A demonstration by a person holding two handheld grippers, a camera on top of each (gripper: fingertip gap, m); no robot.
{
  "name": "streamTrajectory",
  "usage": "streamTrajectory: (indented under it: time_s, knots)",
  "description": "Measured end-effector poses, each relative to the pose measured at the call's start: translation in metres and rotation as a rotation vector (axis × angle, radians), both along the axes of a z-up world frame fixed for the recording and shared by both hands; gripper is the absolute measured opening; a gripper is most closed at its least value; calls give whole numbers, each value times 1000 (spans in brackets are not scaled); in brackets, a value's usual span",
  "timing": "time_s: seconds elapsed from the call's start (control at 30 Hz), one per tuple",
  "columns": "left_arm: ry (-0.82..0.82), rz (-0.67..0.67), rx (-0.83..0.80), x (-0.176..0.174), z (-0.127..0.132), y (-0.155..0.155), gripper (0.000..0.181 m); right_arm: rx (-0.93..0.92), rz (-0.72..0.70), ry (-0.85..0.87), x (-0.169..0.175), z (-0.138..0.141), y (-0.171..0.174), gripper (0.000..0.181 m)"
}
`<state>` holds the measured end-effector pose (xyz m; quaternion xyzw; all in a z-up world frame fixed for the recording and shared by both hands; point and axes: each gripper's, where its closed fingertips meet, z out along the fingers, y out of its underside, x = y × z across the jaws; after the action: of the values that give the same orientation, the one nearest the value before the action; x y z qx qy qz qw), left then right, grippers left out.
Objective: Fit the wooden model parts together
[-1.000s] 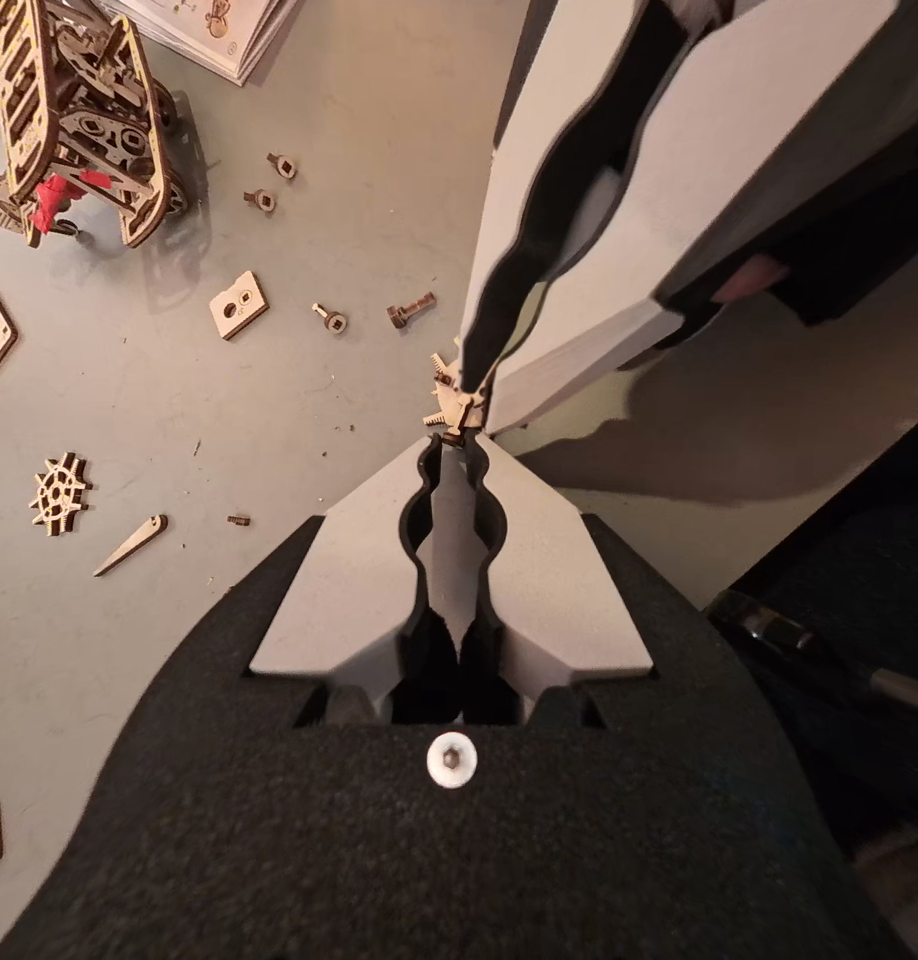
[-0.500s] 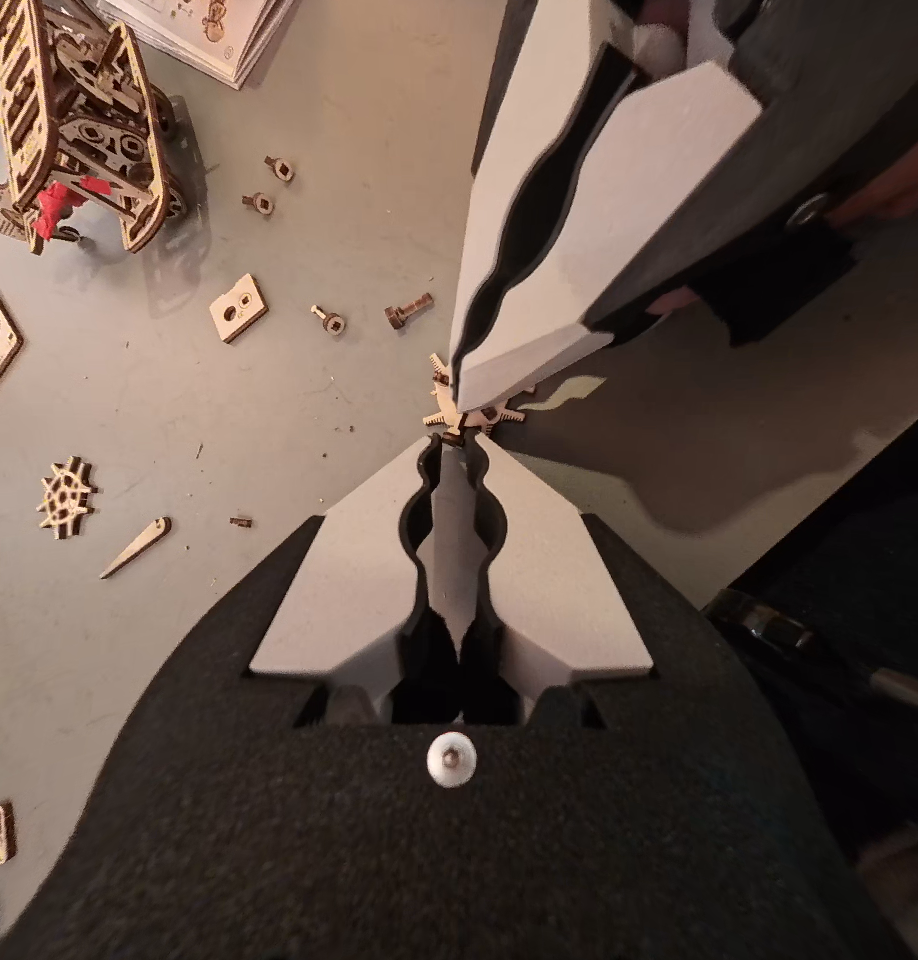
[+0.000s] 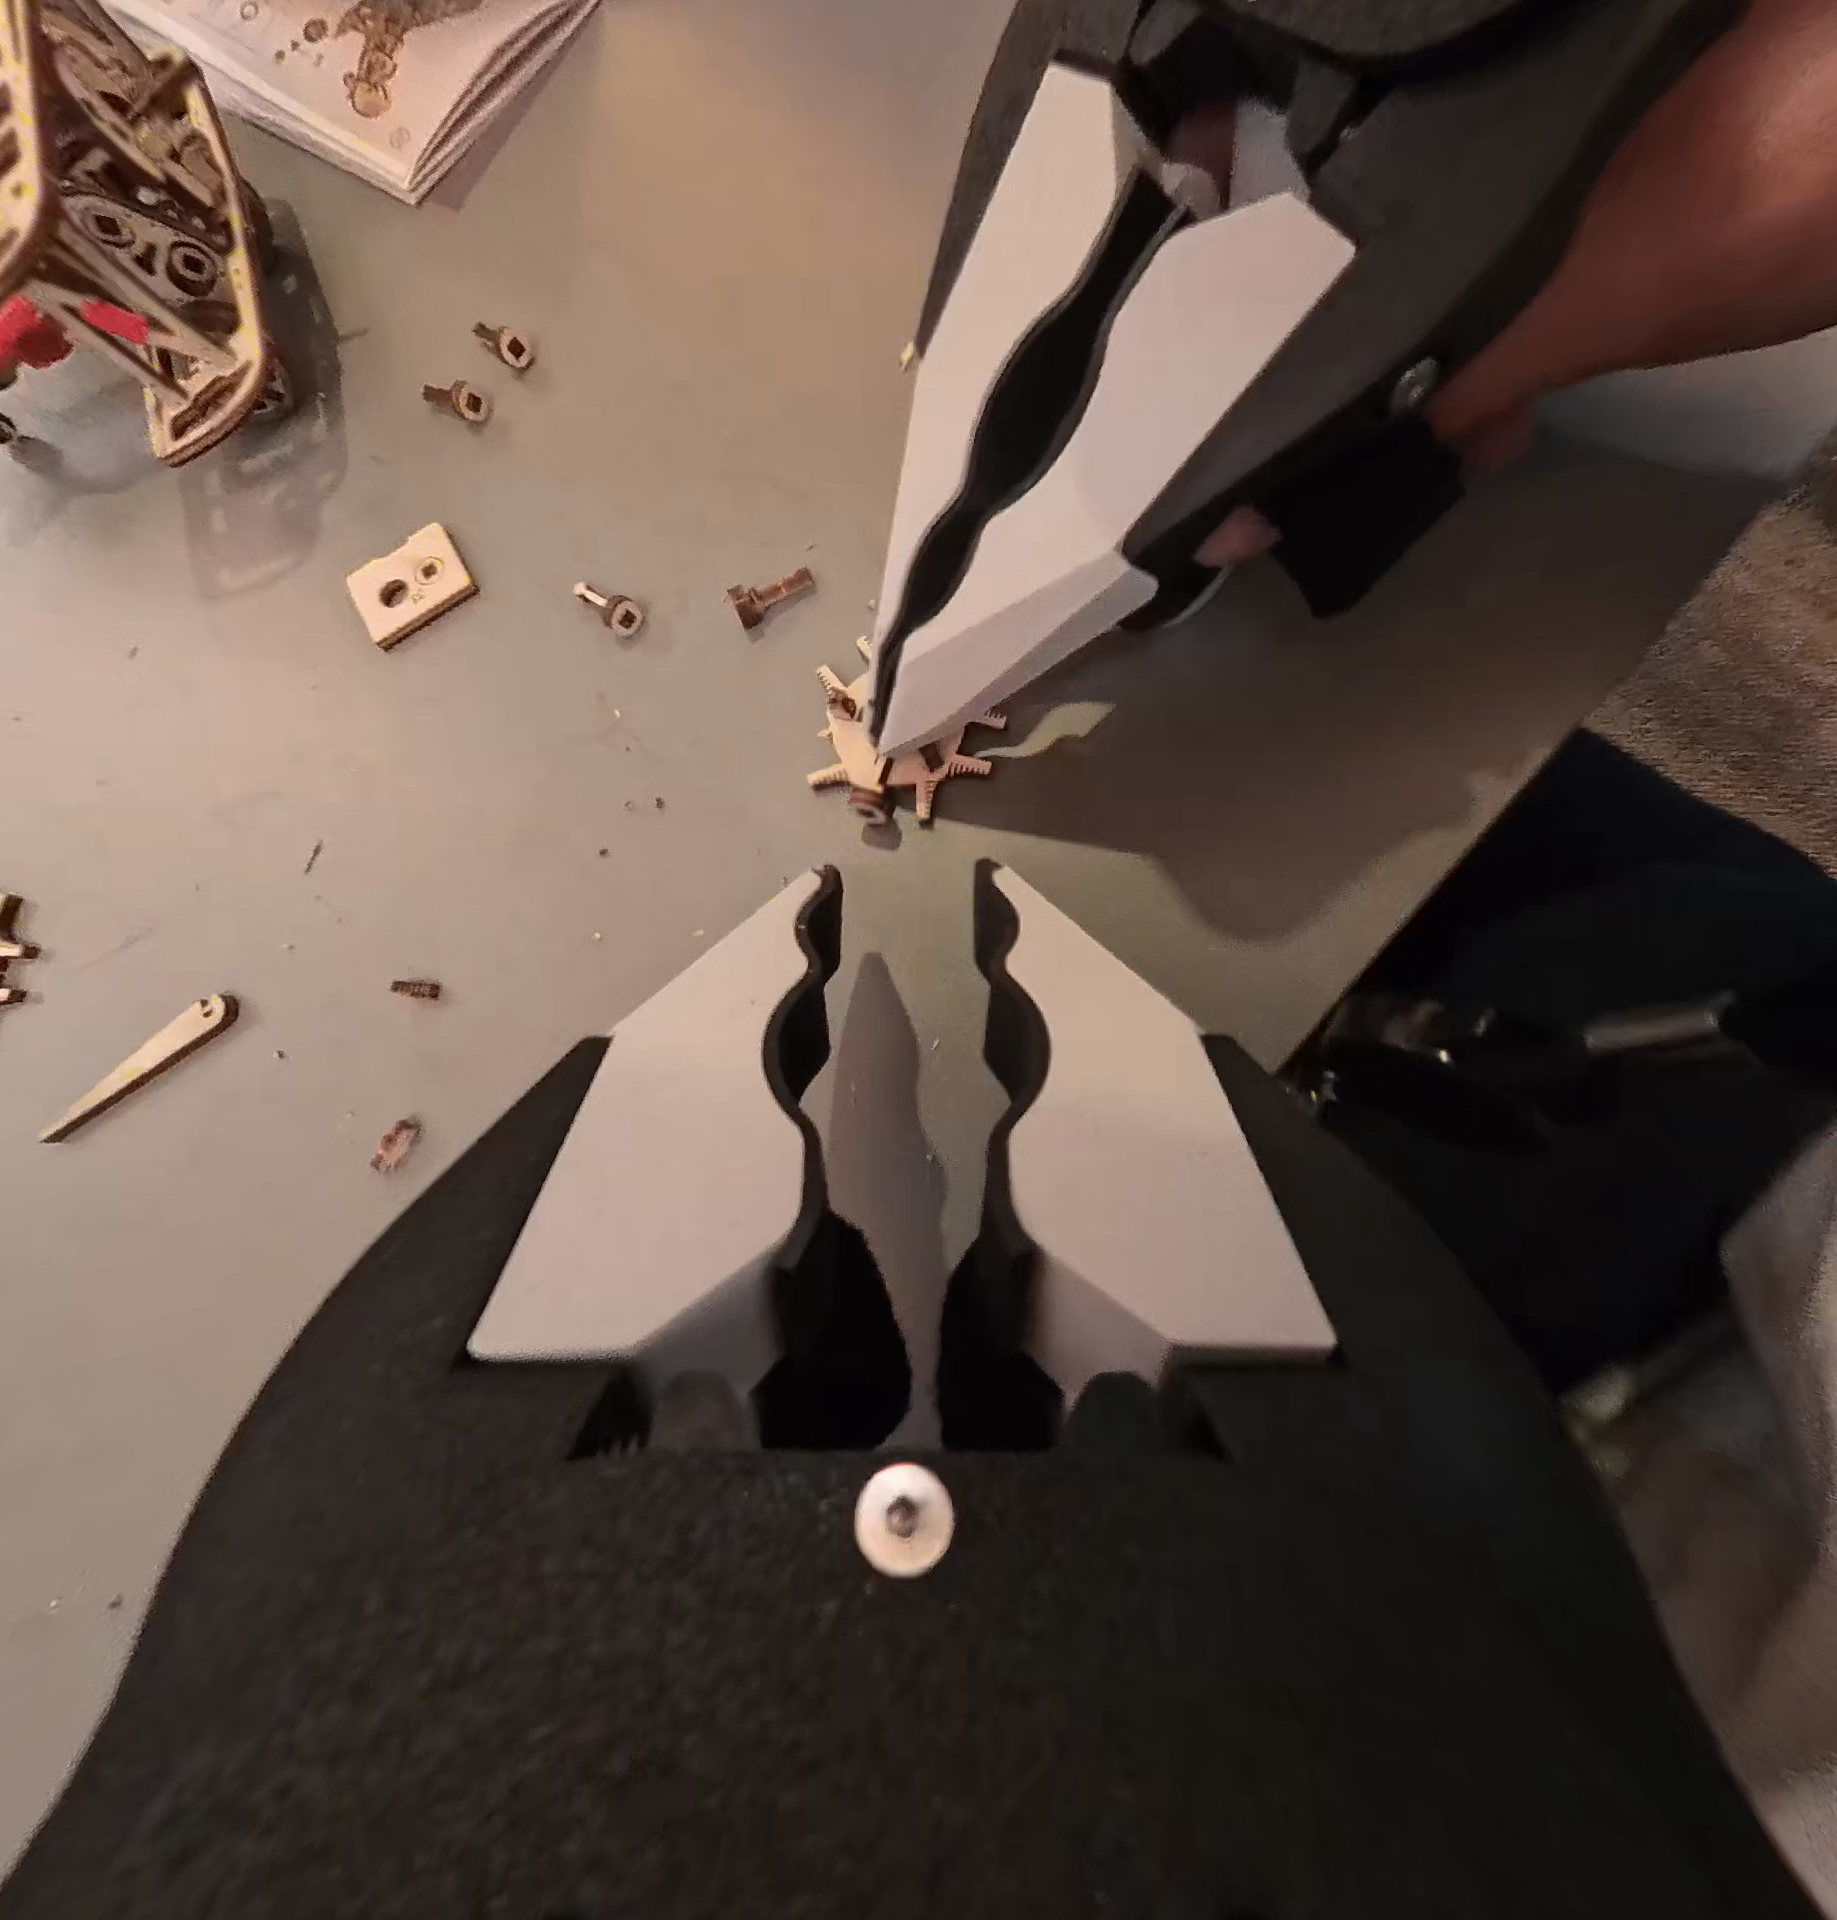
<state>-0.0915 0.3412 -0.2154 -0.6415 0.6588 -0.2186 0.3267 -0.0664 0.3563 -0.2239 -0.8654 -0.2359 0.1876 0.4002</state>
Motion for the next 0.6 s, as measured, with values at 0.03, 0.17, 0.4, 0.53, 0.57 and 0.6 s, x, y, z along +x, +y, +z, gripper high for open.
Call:
streamTrajectory:
  time_s: [0.03,0.17,0.4,0.53,0.57,0.6]
  knots:
    - [-11,-10,-11,-4,4,0,23,2,-5,18,1,2,0,0]
    - [0,-50,30,-26,14,12,23,120,-106,160,17,32,5,0]
    - [83,-159,123,-58,11,35,23,138,-207,113,51,36,16,11]
    - [56,-166,38,-58,15,45,19,61,-165,64,52,27,25,20]
    - [36,-158,-40,-58,16,43,19,42,-126,59,46,27,23,20]
    - [8,-154,-135,-57,17,39,19,7,-86,74,37,29,18,15]
